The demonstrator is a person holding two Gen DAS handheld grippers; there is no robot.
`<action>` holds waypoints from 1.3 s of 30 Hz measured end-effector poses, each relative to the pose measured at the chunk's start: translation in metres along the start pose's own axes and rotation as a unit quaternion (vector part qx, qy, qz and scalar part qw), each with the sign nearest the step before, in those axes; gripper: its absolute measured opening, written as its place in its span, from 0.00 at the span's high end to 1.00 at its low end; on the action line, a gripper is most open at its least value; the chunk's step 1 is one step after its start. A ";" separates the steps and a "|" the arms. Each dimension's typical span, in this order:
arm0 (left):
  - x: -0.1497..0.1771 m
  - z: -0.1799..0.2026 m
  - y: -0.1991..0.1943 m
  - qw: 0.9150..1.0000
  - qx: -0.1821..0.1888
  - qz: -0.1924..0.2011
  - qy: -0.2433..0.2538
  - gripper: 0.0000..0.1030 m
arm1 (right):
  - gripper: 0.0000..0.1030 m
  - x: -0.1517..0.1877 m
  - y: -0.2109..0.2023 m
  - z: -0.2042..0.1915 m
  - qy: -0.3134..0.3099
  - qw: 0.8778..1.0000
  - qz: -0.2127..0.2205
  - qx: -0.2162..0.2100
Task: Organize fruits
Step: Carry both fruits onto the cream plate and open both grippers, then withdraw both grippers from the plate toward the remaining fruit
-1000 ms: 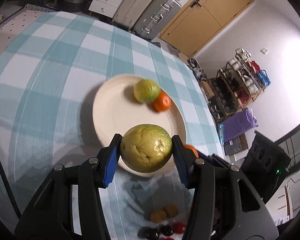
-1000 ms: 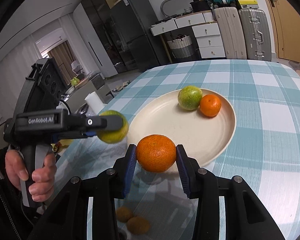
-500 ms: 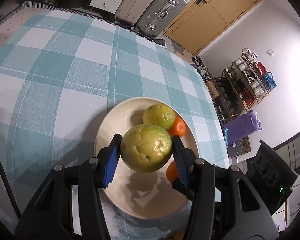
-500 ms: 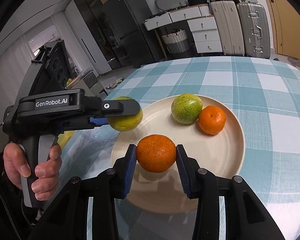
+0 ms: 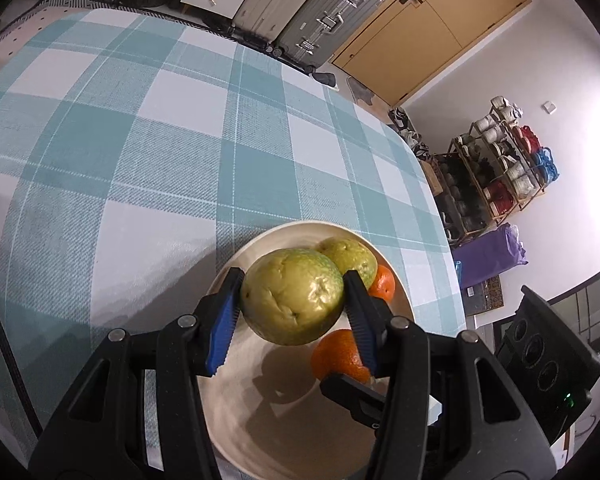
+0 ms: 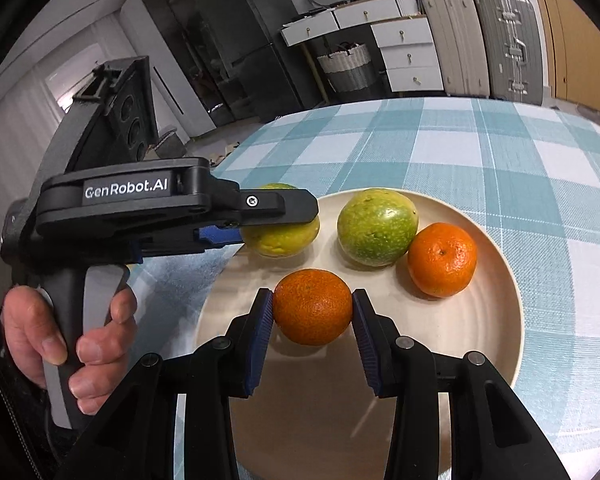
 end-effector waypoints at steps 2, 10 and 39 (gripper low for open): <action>-0.001 0.000 0.004 1.000 -0.001 -0.002 0.002 0.54 | 0.61 -0.002 0.003 0.002 0.002 1.000 -0.001 0.004; -0.006 0.005 0.007 1.000 -0.001 -0.001 -0.001 0.53 | 0.47 -0.010 0.006 -0.002 -0.001 1.000 0.009 0.002; 0.057 0.016 -0.084 0.996 -0.056 0.063 0.032 0.22 | 0.12 0.025 -0.101 0.002 0.004 0.993 0.077 0.089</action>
Point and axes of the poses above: each gripper's, at about its wrist camera, not at the fingertips, and y roughly the way its jaws point, z to its right, x to its underside, the point moved 5 cm from there along y, roughly the way its jaws point, and after that the axes turned 9 degrees about -y, right-handed, at the moved point
